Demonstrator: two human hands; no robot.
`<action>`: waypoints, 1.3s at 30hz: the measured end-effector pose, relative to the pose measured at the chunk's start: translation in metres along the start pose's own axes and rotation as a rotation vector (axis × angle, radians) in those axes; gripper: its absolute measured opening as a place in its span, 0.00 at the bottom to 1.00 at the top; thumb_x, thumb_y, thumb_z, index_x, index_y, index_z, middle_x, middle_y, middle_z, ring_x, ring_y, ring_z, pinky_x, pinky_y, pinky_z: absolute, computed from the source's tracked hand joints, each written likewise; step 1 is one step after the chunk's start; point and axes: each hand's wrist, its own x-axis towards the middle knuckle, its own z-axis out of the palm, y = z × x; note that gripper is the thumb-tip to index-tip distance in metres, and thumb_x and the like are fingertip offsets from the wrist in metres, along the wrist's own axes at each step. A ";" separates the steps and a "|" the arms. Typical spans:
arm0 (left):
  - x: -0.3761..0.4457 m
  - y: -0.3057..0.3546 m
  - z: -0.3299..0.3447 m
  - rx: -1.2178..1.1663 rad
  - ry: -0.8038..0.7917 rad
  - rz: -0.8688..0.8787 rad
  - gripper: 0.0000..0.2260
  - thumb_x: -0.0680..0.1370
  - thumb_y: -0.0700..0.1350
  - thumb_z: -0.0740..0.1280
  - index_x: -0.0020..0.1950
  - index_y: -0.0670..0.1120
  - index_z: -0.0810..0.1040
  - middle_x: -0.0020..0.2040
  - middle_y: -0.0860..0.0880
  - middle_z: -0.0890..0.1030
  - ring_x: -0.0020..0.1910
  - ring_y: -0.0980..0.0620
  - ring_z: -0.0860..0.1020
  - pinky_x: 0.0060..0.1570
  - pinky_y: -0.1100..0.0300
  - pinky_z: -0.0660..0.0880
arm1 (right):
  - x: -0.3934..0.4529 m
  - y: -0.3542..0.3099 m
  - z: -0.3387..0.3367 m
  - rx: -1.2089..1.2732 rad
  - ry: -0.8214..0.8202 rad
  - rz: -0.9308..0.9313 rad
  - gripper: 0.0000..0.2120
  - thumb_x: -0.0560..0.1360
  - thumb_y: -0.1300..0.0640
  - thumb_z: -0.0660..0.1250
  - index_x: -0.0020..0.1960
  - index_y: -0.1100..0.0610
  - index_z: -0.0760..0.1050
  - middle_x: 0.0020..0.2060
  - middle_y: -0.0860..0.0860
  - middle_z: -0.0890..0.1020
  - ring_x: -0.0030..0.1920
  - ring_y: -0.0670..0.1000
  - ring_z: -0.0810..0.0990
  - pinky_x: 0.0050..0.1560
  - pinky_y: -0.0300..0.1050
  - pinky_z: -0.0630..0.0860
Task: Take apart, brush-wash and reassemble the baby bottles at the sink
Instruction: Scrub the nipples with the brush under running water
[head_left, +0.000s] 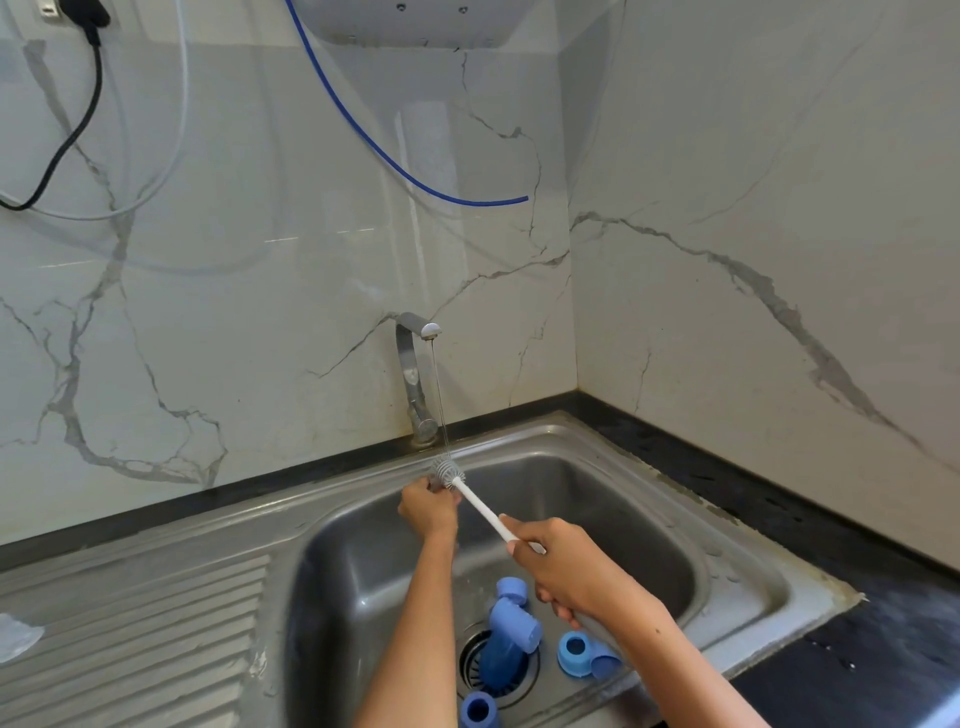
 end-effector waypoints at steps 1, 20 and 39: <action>-0.002 0.000 0.001 0.018 -0.026 0.021 0.07 0.73 0.27 0.66 0.48 0.33 0.82 0.44 0.38 0.83 0.40 0.42 0.82 0.43 0.54 0.81 | 0.002 0.000 0.000 -0.021 0.018 -0.006 0.21 0.82 0.53 0.56 0.74 0.44 0.63 0.31 0.50 0.72 0.20 0.43 0.64 0.21 0.36 0.67; -0.004 -0.010 -0.007 -0.279 -0.112 -0.044 0.12 0.75 0.31 0.67 0.58 0.32 0.77 0.44 0.43 0.81 0.41 0.51 0.80 0.40 0.66 0.78 | 0.030 -0.001 0.015 -0.093 0.136 -0.012 0.20 0.83 0.56 0.53 0.75 0.50 0.63 0.43 0.54 0.75 0.28 0.47 0.69 0.23 0.39 0.72; -0.028 0.025 -0.020 -0.354 -0.154 -0.256 0.06 0.77 0.46 0.69 0.42 0.45 0.75 0.42 0.47 0.77 0.38 0.52 0.73 0.38 0.59 0.73 | 0.020 -0.001 0.006 0.006 0.062 0.071 0.17 0.83 0.56 0.54 0.71 0.56 0.68 0.36 0.51 0.71 0.27 0.46 0.67 0.23 0.35 0.68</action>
